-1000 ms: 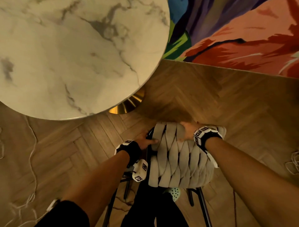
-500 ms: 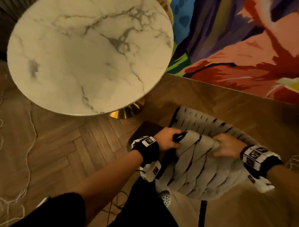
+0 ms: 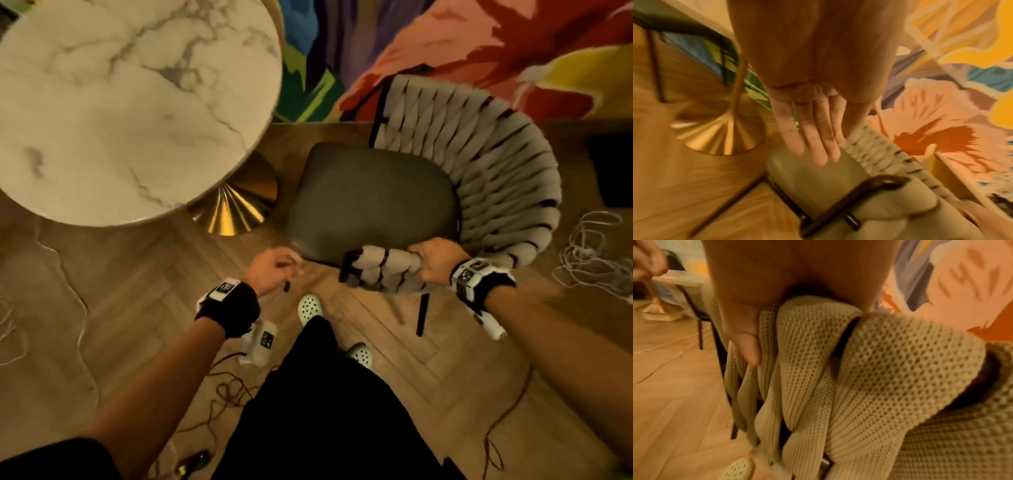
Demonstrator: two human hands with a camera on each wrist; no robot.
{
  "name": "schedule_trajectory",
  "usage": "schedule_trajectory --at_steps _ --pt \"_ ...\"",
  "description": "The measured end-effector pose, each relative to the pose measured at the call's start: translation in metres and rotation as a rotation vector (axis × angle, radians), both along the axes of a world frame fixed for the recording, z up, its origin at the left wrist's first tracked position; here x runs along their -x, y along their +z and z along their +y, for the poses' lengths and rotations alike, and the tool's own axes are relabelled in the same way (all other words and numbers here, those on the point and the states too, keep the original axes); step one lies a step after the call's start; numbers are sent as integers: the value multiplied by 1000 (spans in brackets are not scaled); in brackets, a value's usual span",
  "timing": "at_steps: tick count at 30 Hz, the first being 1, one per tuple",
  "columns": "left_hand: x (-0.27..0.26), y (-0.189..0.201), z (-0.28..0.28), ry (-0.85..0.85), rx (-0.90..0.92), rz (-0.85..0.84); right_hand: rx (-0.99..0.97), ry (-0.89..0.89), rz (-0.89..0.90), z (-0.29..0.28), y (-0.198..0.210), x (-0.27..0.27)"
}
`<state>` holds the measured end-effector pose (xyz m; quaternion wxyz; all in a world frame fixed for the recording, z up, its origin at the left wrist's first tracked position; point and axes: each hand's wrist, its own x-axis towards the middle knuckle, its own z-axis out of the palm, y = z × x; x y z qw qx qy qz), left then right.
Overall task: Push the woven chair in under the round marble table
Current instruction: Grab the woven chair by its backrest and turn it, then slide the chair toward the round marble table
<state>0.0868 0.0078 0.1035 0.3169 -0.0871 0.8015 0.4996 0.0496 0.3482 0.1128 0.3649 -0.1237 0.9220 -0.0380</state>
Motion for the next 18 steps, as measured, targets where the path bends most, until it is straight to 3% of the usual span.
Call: schedule_trajectory --at_steps 4,7,11,14,18 --pt "-56 1 -29 83 122 -160 -18 66 -58 -10 -25 -62" --pt "-94 0 -38 172 113 -295 -24 101 -118 -16 -53 -112" --pt "-139 -10 -41 212 147 -393 7 48 -155 -21 -86 -169" --pt "-159 -14 -33 170 144 -480 80 -125 -199 -13 -88 -191" --pt "-166 -18 -18 143 118 -519 410 -687 -208 30 -74 -198"
